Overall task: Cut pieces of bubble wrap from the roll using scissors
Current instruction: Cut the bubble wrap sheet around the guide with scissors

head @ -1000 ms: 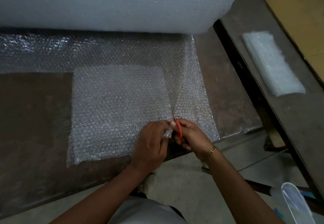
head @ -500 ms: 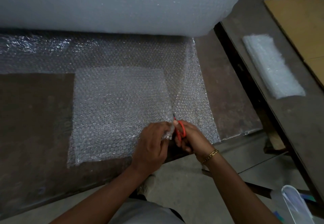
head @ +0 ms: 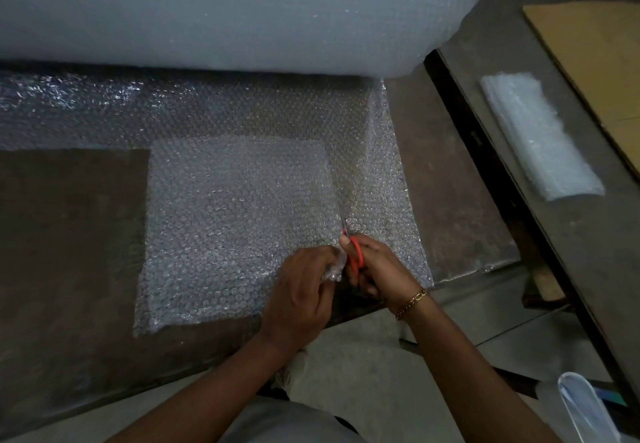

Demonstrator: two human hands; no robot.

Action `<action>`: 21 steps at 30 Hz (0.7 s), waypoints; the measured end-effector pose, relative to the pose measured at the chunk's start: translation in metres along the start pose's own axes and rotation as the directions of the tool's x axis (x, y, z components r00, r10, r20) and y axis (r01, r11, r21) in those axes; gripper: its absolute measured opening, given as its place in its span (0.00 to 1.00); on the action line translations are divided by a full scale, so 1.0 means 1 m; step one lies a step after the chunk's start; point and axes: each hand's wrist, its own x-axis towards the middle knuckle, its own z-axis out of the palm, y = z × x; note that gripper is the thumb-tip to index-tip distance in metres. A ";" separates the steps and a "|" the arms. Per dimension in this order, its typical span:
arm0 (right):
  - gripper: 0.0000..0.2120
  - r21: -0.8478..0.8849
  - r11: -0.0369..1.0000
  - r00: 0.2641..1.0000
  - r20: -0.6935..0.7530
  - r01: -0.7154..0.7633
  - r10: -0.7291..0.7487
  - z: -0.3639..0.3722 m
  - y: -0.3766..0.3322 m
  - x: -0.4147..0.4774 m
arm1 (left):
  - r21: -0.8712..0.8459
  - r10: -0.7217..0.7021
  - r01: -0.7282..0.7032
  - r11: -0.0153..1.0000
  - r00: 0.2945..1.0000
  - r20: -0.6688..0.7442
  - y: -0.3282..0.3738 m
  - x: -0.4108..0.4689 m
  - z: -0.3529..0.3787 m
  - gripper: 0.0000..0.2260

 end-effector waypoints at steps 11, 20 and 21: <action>0.11 0.014 0.999 0.999 0.017 0.038 -0.038 0.000 0.007 -0.002 | 0.012 0.006 -0.006 1.000 1.000 -0.002 -0.001 -0.001 0.001 0.15; 0.16 0.002 1.000 1.000 0.024 -0.018 0.018 -0.004 0.010 -0.010 | -0.011 0.005 -0.006 1.000 1.000 -0.009 -0.004 -0.002 0.002 0.16; 0.16 -0.001 1.000 0.999 0.024 -0.027 0.027 -0.004 0.011 -0.010 | -0.011 0.004 -0.004 1.000 1.000 -0.008 -0.004 -0.002 0.002 0.16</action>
